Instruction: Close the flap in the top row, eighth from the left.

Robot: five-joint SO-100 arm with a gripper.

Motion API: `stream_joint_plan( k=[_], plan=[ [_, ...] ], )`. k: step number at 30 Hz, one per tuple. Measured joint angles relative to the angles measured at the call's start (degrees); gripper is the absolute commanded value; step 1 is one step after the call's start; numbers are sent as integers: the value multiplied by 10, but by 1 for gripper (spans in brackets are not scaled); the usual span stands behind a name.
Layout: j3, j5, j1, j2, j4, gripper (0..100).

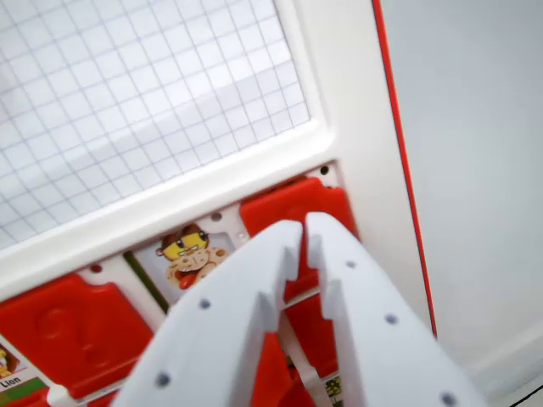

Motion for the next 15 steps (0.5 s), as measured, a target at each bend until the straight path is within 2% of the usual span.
stream_joint_plan(
  k=[15],
  plan=[
    [-14,0,-6,-26,2,0]
  ],
)
